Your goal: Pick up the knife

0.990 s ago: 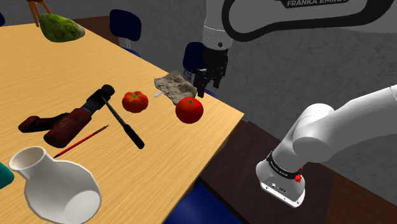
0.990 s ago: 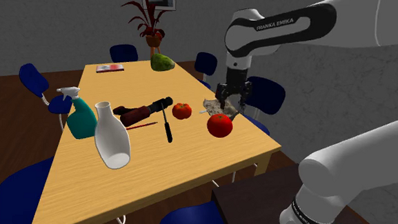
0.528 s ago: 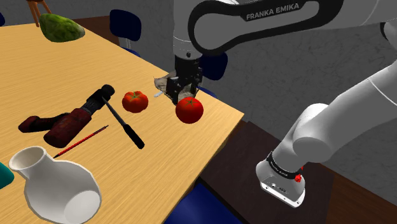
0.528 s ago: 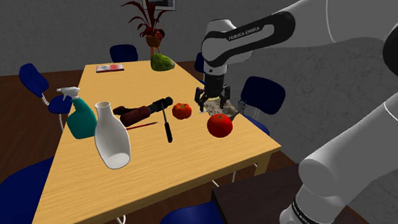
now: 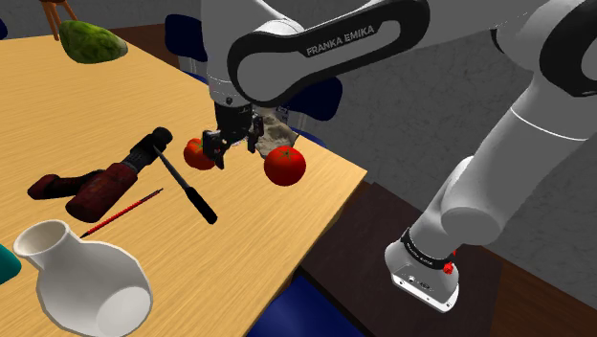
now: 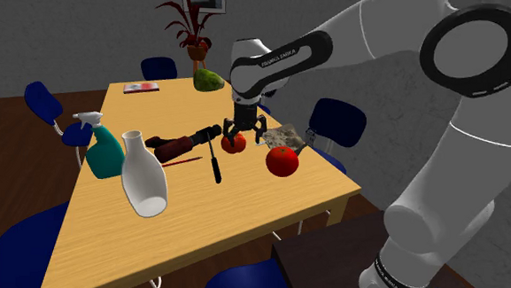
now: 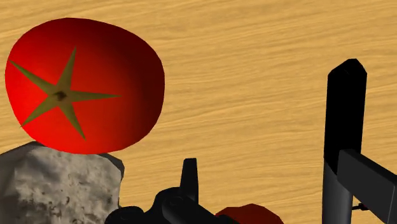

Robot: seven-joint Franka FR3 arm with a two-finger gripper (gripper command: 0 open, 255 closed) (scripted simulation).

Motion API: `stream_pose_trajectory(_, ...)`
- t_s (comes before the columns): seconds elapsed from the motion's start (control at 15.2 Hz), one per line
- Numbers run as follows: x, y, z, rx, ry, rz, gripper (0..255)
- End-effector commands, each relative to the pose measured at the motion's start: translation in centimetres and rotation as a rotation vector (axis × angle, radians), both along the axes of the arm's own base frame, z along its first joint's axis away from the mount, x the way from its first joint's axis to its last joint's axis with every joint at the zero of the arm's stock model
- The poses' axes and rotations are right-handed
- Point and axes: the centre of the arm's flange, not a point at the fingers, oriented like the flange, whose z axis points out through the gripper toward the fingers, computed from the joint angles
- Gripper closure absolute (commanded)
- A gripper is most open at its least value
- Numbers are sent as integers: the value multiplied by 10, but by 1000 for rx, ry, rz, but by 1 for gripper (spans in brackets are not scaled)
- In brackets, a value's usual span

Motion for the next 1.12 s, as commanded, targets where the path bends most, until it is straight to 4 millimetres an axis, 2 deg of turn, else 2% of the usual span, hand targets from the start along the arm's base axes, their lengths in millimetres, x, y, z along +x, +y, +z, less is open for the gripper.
stream_pose_trajectory(0.0, 16, 20, -10, -2, -9, -5, 0)
stream_pose_trajectory(0.59, 85, 105, -50, -16, -47, -24, 0)
stream_pose_trajectory(1.06, 87, 107, -82, -17, -48, -24, 0)
